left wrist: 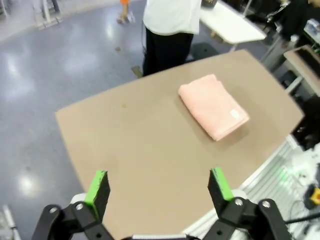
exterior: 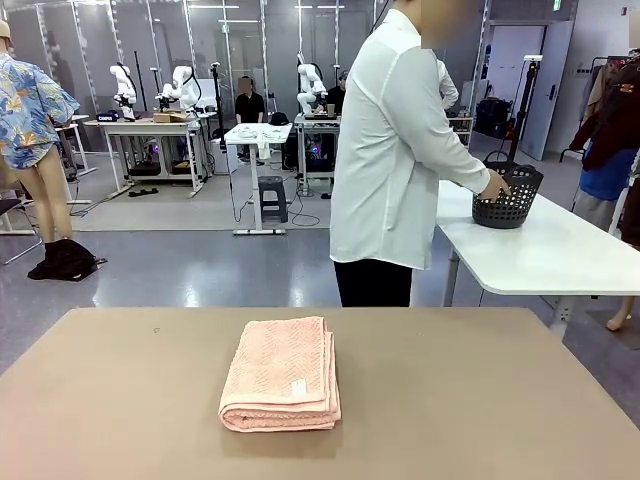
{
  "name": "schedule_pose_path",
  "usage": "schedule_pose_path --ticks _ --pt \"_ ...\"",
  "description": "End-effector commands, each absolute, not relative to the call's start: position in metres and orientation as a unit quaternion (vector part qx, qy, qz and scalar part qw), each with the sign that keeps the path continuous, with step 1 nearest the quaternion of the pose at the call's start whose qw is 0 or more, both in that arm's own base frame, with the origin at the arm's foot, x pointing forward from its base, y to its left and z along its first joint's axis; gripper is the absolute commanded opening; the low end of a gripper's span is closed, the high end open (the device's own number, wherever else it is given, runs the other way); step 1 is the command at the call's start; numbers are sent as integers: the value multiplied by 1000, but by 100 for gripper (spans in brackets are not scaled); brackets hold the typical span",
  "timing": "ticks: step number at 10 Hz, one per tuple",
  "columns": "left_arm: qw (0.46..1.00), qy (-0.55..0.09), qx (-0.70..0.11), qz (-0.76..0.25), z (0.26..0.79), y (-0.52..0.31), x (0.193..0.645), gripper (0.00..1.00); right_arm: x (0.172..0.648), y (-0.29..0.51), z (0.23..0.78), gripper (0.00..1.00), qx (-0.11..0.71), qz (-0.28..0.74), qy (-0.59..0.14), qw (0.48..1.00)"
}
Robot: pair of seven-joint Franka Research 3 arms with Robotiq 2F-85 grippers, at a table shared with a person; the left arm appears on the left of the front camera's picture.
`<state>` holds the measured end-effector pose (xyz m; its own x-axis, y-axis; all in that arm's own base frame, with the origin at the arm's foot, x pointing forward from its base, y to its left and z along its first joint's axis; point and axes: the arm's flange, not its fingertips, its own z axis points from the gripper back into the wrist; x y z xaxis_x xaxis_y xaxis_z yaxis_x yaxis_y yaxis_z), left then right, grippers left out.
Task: Fold the towel.
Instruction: Pick up the 100 cm Hotel Towel and place it on the left side of the table.
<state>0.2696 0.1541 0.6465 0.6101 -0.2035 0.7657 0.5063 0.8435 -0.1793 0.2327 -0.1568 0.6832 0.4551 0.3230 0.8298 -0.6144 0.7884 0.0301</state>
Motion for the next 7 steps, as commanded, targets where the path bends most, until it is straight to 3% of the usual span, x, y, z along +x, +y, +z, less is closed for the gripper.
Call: schedule_pose_path --ticks 1,7 --pt "899 -342 -217 -170 623 122 305 100 233 -157 683 100 165 279 -441 837" --pt "917 -218 -314 -113 467 15 380 100 233 -157 683 100 165 279 -441 837"
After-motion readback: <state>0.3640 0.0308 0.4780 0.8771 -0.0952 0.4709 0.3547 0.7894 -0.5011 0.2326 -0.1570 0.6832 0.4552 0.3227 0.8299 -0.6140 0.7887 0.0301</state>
